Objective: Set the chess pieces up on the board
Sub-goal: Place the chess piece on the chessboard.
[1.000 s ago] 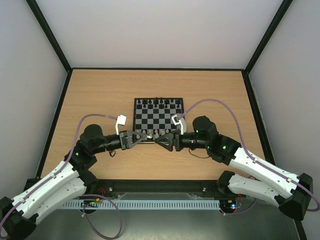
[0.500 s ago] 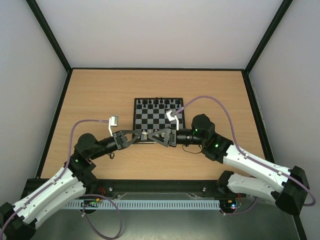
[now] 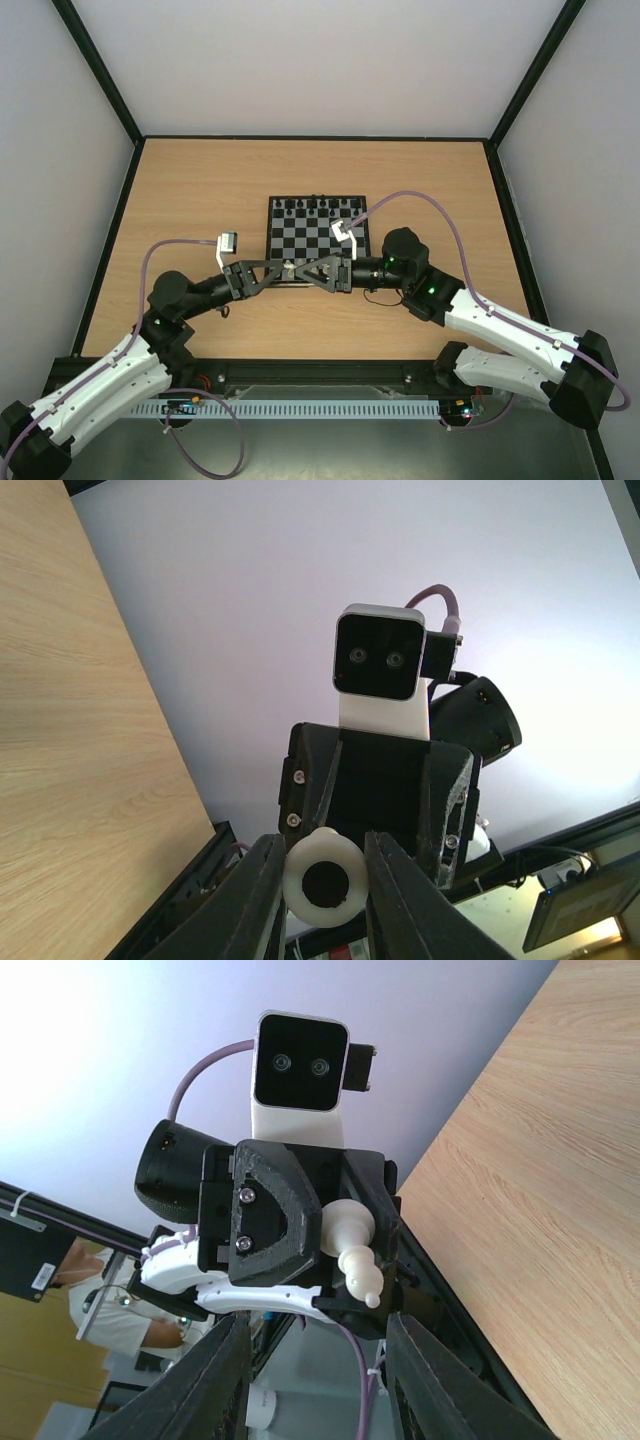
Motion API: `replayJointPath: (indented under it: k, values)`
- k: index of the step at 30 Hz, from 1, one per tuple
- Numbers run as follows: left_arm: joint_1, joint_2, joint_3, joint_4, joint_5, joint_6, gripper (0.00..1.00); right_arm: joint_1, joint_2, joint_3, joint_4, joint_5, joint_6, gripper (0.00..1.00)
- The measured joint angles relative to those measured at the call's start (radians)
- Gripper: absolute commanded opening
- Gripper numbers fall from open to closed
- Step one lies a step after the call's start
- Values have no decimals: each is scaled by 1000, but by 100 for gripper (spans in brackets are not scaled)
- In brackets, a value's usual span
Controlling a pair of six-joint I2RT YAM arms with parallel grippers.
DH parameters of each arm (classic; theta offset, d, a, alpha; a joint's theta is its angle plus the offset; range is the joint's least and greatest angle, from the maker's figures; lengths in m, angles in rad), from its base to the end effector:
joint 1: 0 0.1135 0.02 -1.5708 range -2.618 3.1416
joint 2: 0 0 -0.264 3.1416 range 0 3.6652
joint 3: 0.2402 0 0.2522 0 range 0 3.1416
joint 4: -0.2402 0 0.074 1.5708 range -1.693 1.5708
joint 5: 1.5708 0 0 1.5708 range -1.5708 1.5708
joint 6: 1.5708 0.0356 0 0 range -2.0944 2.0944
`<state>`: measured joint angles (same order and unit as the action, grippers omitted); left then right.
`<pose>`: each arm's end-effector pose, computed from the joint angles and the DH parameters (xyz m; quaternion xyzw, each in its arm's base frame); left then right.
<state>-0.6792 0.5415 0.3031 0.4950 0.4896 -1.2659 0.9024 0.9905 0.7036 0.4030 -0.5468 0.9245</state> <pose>0.1046 -0.1060 0.2768 0.0123 0.6228 -0.7181 0.3103 0.1286 0.1927 0.3346 -0.1946 0.6424 0.6790 0.2973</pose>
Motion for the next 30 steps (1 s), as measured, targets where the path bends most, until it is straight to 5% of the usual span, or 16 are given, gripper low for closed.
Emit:
replayJointPath:
  k: [30]
  values:
    - [0, 79, -39, 156, 56, -66, 24, -11, 59, 0, 13, -49, 1, 19]
